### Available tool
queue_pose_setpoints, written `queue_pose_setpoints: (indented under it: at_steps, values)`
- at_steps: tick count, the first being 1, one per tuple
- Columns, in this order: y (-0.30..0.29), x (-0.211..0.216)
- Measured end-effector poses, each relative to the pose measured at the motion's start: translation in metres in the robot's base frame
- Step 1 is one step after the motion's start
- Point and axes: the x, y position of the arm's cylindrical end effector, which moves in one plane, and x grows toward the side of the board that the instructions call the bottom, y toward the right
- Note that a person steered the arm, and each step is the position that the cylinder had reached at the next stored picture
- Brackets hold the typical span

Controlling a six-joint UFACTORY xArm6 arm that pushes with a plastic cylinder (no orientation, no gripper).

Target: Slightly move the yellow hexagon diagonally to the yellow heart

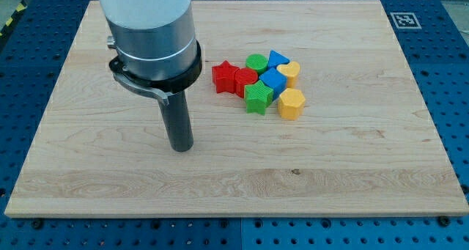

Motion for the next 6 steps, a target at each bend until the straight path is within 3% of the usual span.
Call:
queue_pose_setpoints:
  at_steps: [1,2,4,6]
  values:
    - [0.012,-0.010]
    - [0.063,-0.019]
    - [0.158,-0.079]
    - [0.164,-0.086]
